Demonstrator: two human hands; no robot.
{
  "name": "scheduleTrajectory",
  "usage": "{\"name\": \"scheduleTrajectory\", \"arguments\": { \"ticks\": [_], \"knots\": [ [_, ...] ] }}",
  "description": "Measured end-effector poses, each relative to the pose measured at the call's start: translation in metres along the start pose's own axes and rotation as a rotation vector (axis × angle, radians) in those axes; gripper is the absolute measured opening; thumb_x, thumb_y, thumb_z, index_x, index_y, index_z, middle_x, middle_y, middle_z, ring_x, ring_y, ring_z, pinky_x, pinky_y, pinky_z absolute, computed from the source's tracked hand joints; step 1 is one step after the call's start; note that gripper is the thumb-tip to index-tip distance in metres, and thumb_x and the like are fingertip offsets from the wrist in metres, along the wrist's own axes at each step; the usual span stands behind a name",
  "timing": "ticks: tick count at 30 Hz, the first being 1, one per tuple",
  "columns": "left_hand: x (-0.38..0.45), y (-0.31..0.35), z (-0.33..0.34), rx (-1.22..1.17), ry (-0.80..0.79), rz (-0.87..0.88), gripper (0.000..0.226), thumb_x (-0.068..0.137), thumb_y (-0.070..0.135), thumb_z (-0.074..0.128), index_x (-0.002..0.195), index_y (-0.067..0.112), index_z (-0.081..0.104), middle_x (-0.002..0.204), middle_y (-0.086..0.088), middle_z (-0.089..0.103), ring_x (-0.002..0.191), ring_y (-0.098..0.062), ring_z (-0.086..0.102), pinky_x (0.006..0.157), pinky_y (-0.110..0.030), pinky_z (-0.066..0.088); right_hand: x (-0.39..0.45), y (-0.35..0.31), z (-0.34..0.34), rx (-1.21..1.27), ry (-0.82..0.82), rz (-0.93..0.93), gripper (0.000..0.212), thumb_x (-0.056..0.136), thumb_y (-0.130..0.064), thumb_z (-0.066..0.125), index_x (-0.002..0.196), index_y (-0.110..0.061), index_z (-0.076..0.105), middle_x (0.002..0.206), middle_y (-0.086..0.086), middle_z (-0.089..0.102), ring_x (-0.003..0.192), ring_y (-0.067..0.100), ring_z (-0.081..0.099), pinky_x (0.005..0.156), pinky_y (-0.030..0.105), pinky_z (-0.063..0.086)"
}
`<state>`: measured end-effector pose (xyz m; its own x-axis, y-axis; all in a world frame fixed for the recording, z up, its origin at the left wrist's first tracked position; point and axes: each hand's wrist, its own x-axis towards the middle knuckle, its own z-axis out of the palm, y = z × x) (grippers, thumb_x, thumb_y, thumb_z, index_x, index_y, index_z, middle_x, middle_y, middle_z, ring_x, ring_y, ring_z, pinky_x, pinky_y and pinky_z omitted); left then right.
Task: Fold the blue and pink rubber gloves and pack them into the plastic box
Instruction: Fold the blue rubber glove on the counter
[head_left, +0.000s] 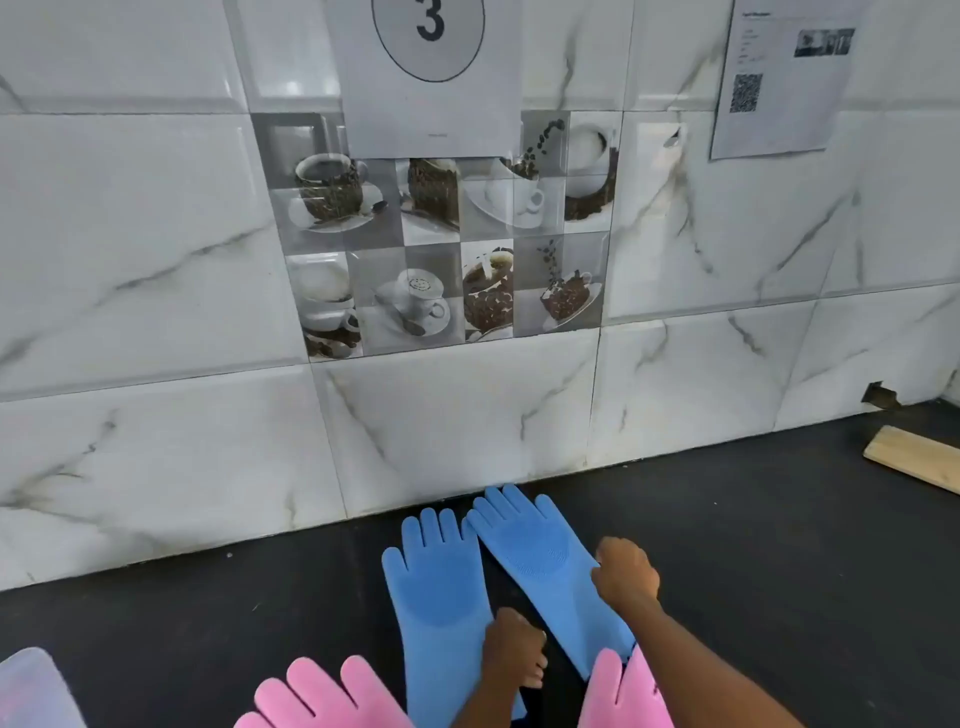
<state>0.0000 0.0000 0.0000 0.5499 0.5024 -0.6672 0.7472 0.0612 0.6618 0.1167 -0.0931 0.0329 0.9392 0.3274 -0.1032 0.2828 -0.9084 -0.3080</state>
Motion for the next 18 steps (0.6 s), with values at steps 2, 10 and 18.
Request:
{"name": "scheduleTrajectory", "arguments": {
  "ticks": [2,10,18],
  "knots": [
    [0.004,0.005,0.012,0.024,0.071,0.028,0.013,0.09,0.013,0.058,0.097,0.002,0.058,0.091,-0.018,0.07,0.066,-0.027,0.068,0.068,-0.04,0.063,0.0,0.008,0.003,-0.016,-0.039,0.019,0.029,0.093,-0.02,0.052,0.121,-0.015,0.055,0.127,0.005,0.054,0.121,0.023,0.051,0.094,0.032,0.046],
    [-0.014,0.012,0.033,0.115,0.156,0.022,0.048,0.078,0.029,0.069,0.119,0.009,0.053,0.12,-0.009,0.064,0.108,-0.026,0.066,0.092,-0.037,0.056,0.014,0.026,0.017,0.01,-0.112,-0.003,0.032,0.093,-0.032,0.057,0.121,-0.016,0.054,0.125,0.004,0.053,0.113,0.021,0.056,0.092,0.032,0.049],
    [-0.019,0.024,0.038,-0.099,0.144,0.016,0.044,0.087,0.02,0.055,0.13,0.009,0.053,0.128,-0.008,0.061,0.117,-0.026,0.06,0.097,-0.032,0.051,0.027,0.01,0.017,0.032,-0.172,-0.002,0.036,0.095,-0.047,0.048,0.112,-0.016,0.056,0.112,0.002,0.062,0.101,0.019,0.063,0.078,0.029,0.049]
  ]
}}
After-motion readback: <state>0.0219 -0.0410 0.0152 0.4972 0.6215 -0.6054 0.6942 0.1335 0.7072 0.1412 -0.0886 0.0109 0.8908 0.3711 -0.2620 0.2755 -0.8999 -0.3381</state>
